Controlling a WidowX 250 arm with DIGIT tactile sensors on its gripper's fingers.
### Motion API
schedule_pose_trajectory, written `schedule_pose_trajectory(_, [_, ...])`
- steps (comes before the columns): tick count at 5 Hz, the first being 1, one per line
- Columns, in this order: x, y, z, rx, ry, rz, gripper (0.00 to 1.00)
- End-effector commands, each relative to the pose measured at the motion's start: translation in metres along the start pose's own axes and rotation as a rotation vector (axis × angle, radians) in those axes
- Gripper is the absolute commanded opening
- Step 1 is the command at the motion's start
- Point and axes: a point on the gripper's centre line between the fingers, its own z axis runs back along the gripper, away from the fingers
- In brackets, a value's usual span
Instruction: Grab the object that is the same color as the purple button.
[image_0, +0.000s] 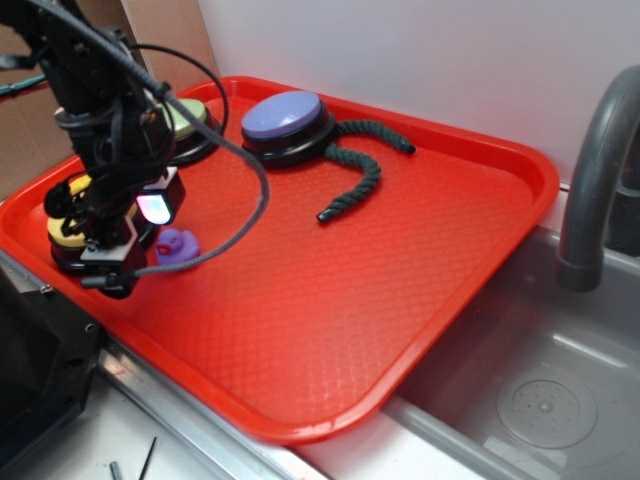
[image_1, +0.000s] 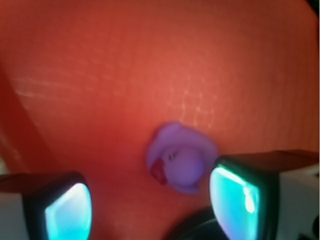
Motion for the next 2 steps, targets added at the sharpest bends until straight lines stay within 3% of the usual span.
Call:
schedule_pose_trajectory(1, [0.0239,0.0148,-0.0167,0.021,-0.011,-0.041,1.00])
schedule_pose_trajectory(2, [0.0235,0.0143,-0.0196,0.004,-0.004,-0.015,0.00])
